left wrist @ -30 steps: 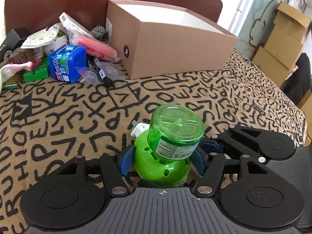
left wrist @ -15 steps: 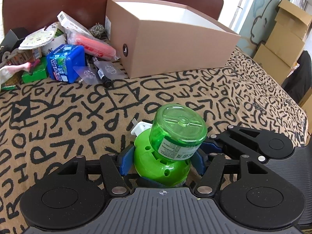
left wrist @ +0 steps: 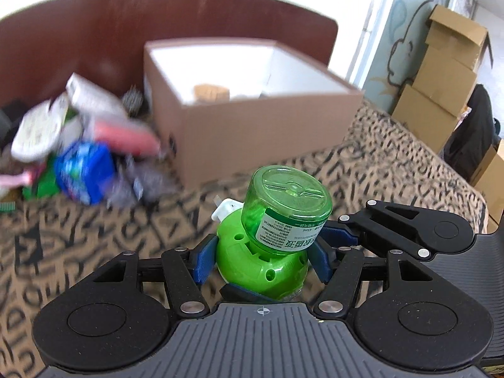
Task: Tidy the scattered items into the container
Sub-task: 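Lift the green bottle with the left tool over the brown box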
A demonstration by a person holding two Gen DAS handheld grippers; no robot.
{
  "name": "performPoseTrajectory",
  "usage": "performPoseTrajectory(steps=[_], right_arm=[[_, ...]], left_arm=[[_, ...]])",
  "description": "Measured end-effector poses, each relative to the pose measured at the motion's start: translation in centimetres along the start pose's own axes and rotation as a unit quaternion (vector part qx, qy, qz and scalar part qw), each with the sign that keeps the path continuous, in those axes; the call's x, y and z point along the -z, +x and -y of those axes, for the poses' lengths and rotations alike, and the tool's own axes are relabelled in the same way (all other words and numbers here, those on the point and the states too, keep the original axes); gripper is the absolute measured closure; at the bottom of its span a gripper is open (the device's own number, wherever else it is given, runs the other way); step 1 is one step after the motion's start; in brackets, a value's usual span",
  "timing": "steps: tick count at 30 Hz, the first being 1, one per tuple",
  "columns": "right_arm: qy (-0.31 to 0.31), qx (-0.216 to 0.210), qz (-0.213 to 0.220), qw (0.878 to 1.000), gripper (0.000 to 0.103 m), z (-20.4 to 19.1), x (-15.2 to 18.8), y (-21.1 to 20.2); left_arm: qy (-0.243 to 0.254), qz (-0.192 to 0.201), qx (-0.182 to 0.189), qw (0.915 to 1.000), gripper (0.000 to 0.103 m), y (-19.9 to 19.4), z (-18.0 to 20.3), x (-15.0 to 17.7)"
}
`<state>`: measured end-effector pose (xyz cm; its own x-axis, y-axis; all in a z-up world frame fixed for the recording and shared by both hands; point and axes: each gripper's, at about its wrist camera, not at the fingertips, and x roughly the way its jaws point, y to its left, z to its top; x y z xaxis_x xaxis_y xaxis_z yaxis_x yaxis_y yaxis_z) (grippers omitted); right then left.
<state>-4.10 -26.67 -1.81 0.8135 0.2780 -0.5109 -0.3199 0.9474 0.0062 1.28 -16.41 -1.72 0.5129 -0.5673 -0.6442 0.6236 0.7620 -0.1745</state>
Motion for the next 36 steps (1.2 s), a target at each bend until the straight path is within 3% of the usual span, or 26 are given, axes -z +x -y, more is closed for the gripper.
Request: performPoseTrajectory(steps=[9,16,29,36], right_arm=[[-0.011,0.034,0.056,0.998,0.034,4.5,-5.2,0.0],[-0.023,0.053,0.063,0.996,0.036,8.1,-8.5,1.6],[0.003,0.081,0.009,0.997,0.036,16.7,-11.6,6.7],[-0.003,0.051,-0.04,0.998,0.036,20.3,-12.1,10.7]], left_arm=[[0.023,0.056,0.012,0.9981,0.039,0.6,1.3,-7.3],[0.001,0.058,0.035,0.9977,0.039,3.5,0.9,-12.3],[-0.027,0.007,0.071,0.9971,0.039,12.9,0.8,-19.4],[-0.061,-0.044,0.085,0.9936,0.038,18.3,-0.9,-21.5]])
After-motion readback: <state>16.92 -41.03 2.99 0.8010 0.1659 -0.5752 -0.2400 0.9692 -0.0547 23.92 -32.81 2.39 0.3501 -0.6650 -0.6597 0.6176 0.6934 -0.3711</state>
